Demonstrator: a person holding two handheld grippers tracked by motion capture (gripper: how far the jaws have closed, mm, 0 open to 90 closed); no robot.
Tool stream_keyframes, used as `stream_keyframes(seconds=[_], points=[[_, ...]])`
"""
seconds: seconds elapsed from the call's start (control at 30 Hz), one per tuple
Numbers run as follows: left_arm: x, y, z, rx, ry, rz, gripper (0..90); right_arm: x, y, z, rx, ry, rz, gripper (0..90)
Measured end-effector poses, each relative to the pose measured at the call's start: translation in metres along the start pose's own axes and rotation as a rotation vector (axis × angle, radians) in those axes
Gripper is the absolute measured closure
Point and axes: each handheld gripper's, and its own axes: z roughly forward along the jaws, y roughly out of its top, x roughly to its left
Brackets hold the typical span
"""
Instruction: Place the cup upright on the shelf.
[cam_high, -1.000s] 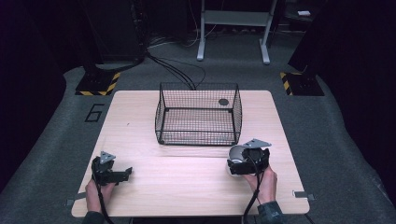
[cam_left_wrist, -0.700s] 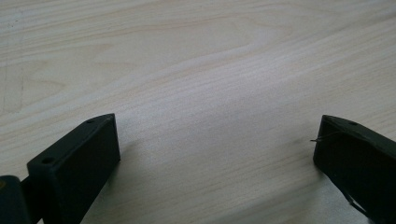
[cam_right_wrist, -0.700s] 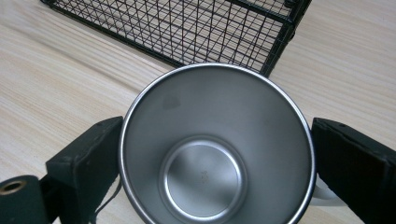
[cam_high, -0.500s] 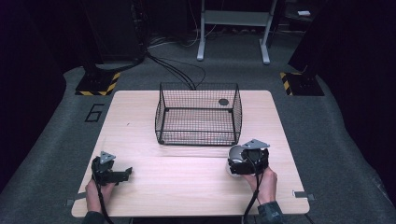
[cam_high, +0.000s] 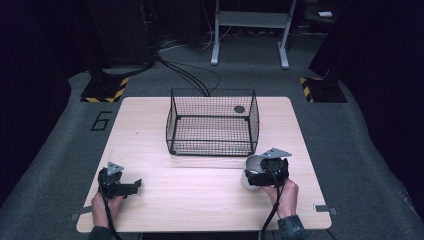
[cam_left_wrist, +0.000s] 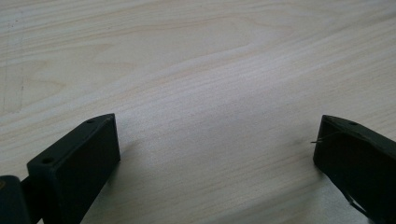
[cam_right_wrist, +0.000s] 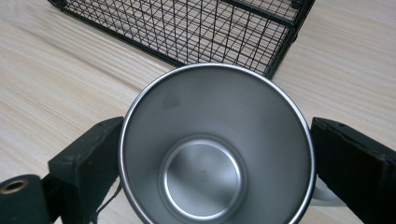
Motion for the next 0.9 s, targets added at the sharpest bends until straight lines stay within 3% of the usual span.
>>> stream_keyframes(seconds=[0.9], points=[[0.000,0.000,0.000,0.001,0.000,0.001,0.4,0.010,0.023,-0.011,-0.011,0.021,-0.059,5.7]])
